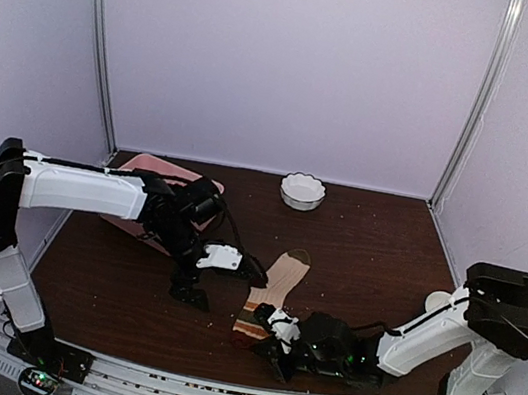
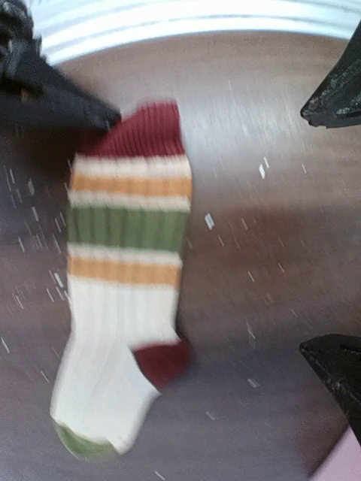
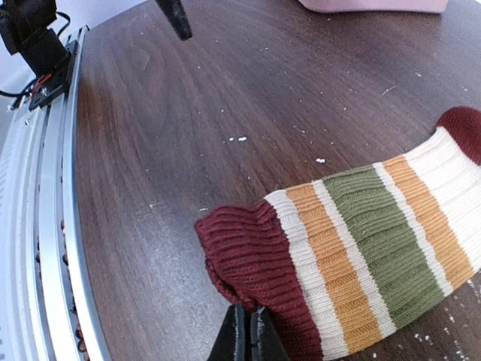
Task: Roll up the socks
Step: Roll the sock at the center of the board.
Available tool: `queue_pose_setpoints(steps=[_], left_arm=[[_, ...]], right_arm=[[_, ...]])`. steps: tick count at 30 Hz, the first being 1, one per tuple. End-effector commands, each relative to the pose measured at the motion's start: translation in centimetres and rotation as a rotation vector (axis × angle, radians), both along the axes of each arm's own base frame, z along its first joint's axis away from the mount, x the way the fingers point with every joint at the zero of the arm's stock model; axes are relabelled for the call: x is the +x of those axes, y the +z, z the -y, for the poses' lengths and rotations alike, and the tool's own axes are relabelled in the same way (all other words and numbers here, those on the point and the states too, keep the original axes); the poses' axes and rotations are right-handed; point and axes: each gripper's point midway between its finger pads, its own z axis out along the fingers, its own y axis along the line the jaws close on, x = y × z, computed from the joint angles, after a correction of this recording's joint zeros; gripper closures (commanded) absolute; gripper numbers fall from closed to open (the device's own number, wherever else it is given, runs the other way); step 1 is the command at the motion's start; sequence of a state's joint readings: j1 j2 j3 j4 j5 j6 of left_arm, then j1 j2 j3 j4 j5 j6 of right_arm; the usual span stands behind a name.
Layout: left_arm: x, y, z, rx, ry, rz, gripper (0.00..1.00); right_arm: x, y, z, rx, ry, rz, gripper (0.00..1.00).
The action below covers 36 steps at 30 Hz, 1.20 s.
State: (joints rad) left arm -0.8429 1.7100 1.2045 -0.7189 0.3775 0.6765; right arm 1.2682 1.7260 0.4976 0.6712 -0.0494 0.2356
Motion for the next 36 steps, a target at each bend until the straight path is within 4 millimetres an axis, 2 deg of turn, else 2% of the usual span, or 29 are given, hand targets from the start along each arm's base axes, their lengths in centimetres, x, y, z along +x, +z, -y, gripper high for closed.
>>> queue_pose_setpoints(steps=[1, 4, 6, 8, 10, 13, 14, 15, 17, 21, 25, 30, 36], left_arm=[[7.8, 0.0, -2.5, 0.056, 0.303, 0.252, 0.02], [6.9, -0.7, -3.2, 0.05, 0.234, 0.059, 0.02], [5.8, -0.4, -2.9, 0.023, 0.181, 0.051, 0.02], [3.7, 0.1, -2.0, -0.026, 0.092, 0.073, 0.02], [0.9, 0.5, -1.1, -0.082, -0.02, 0.058, 0.02], [-3.7, 0.0, 0.5, -0.101, -0.193, 0.036, 0.13], [-4.8, -0.4, 1.0, -0.096, -0.243, 0.04, 0.19], [-5.7, -0.9, 1.4, -0.085, -0.281, 0.047, 0.25], [-6.8, -1.8, 2.3, -0.071, -0.33, 0.068, 0.29], [-7.0, -2.9, 3.9, -0.067, -0.363, 0.139, 0.31], [-6.2, -3.4, 4.6, -0.064, -0.367, 0.222, 0.36], [-5.1, -3.7, 5.4, -0.058, -0.371, 0.303, 0.38], [-4.9, -3.7, 6.2, -0.06, -0.395, 0.33, 0.38]], right_arm=[[-0.6, 0.2, -0.8, 0.146, 0.021, -0.207, 1.0], [-0.2, 0.2, -1.2, 0.191, 0.017, -0.292, 1.0], [0.3, 0.3, -1.4, 0.209, 0.002, -0.355, 1.0], [1.1, 0.2, -1.4, 0.23, -0.026, -0.425, 1.0], [1.8, 0.2, -1.2, 0.258, -0.06, -0.504, 1.0], [2.6, -0.3, -0.8, 0.286, -0.11, -0.616, 1.0], [2.7, -0.4, -0.7, 0.302, -0.12, -0.649, 1.0], [2.6, -0.4, -0.8, 0.316, -0.119, -0.678, 1.0], [2.5, 0.0, -1.0, 0.359, -0.119, -0.725, 1.0], [2.3, 0.0, -1.2, 0.369, -0.117, -0.76, 1.0], [2.3, 0.0, -1.0, 0.358, -0.121, -0.761, 1.0], [2.1, -0.2, -1.0, 0.339, -0.117, -0.768, 1.0], [2.0, -0.2, -1.0, 0.334, -0.111, -0.777, 1.0]])
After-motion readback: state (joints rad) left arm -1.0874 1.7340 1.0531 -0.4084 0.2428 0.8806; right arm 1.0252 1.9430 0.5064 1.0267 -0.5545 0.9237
